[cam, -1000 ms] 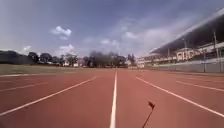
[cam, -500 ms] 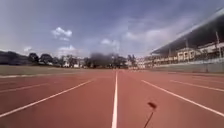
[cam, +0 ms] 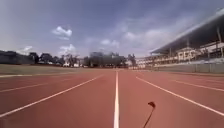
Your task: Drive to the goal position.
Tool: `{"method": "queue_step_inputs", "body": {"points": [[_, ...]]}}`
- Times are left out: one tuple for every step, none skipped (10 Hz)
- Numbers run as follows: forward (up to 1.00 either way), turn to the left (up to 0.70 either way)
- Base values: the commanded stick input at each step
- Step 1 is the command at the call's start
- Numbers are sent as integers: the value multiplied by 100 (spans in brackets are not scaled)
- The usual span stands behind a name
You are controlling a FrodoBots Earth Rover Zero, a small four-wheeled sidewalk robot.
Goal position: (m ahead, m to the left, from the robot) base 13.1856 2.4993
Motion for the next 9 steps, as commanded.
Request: {"method": "queue_step_inputs", "body": {"points": [[70, 0], [70, 0], [70, 0], [70, 0], [70, 0], [70, 0], [70, 0], [70, 0], [70, -35]]}}
